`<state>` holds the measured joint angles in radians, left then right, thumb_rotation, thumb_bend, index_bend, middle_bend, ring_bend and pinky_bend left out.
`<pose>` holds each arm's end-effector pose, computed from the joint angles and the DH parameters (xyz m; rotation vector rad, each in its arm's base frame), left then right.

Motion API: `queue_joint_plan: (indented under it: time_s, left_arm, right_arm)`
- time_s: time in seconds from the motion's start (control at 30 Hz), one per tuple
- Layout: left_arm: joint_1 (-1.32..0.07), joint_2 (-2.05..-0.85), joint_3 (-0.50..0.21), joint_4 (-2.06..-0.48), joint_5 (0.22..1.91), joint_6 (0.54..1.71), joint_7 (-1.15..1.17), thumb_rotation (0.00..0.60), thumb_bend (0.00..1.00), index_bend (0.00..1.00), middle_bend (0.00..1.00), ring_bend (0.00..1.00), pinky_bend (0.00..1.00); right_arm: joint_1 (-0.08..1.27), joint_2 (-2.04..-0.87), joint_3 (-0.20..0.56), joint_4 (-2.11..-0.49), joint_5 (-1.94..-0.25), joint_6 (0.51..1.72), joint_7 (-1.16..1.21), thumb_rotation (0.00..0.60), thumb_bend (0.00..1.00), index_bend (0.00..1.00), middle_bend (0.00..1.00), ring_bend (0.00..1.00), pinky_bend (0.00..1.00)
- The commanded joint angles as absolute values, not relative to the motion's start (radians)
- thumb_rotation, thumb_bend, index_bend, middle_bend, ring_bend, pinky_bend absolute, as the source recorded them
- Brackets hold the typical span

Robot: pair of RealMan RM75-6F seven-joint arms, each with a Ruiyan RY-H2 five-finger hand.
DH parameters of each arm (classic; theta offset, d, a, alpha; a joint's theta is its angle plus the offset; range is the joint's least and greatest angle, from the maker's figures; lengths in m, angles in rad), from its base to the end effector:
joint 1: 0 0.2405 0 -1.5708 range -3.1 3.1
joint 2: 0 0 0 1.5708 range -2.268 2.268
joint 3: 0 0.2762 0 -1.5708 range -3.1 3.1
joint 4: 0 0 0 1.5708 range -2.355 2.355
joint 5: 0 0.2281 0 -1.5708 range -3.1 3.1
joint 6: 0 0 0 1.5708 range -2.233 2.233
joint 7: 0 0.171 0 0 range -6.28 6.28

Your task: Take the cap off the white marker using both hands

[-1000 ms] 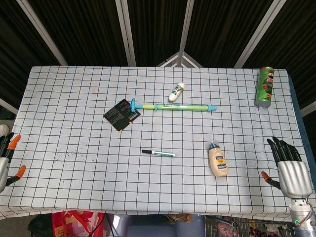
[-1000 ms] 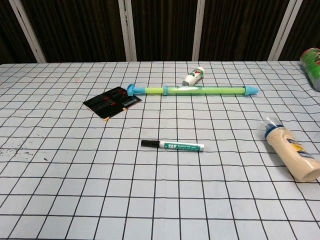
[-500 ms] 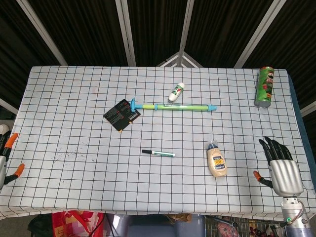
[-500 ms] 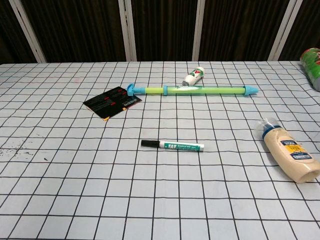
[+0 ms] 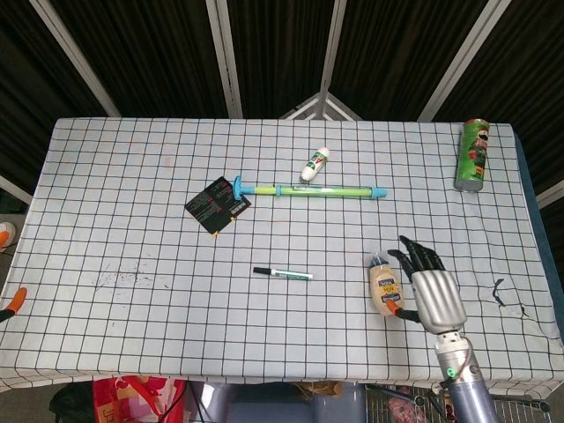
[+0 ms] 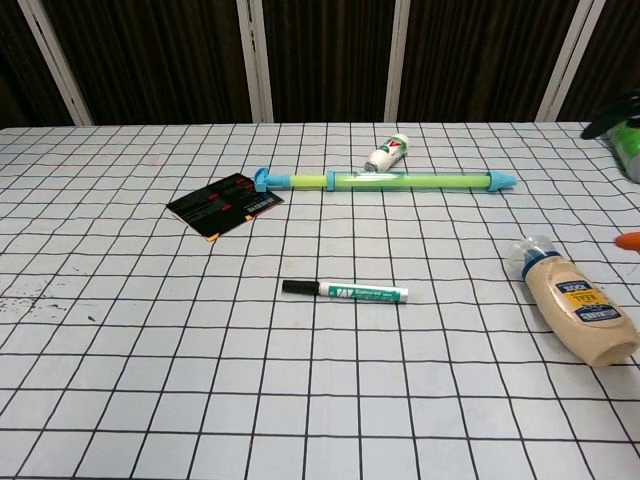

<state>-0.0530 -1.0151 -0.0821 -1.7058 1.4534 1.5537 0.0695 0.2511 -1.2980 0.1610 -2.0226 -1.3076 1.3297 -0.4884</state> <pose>-0.3291 0.2059 0.1960 -1.3010 -0.8051 -0.8649 -0.1951 -0.2566 0.0706 1.4910 -1.0290 1.0089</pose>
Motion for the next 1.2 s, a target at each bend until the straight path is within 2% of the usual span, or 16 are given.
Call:
queue_joint_plan:
  time_s: [0.03, 0.3, 0.5, 1.0, 1.2]
  left_arm:
    - [-0.055, -1.024, -0.08, -1.693, 1.452, 1.547, 0.066, 0.6, 0.42, 0.05, 0.0, 0.0, 0.03]
    - [-0.071, -1.062, -0.085, -1.622, 1.417, 1.5, 0.037, 0.6, 0.42, 0.04, 0.0, 0.0, 0.02]
    - [-0.08, -1.081, -0.086, -1.588, 1.409, 1.482, 0.032, 0.6, 0.42, 0.04, 0.0, 0.0, 0.02]
    - [-0.082, -1.107, -0.088, -1.542, 1.38, 1.461, 0.037, 0.6, 0.42, 0.04, 0.0, 0.0, 0.02]
    - [-0.086, -1.123, -0.086, -1.516, 1.368, 1.443, 0.041, 0.6, 0.42, 0.04, 0.0, 0.0, 0.02]
  right_arm:
    - [0.355, -1.468, 0.215, -2.034, -1.187, 1.297, -0.677, 0.6, 0.22, 0.25, 0.07, 0.1, 0.11]
    - [0.507, -1.721, 0.278, -1.932, -0.959, 1.273, -0.855, 0.6, 0.22, 0.29, 0.07, 0.09, 0.11]
    - [0.585, -1.83, 0.313, -1.814, -0.882, 1.268, -0.888, 0.6, 0.22, 0.33, 0.07, 0.09, 0.11]
    - [0.682, -1.966, 0.322, -1.524, -0.794, 1.204, -0.845, 0.6, 0.22, 0.44, 0.07, 0.09, 0.1]
    - [0.698, -1.989, 0.318, -1.45, -0.792, 1.182, -0.806, 0.6, 0.27, 0.51, 0.07, 0.09, 0.1]
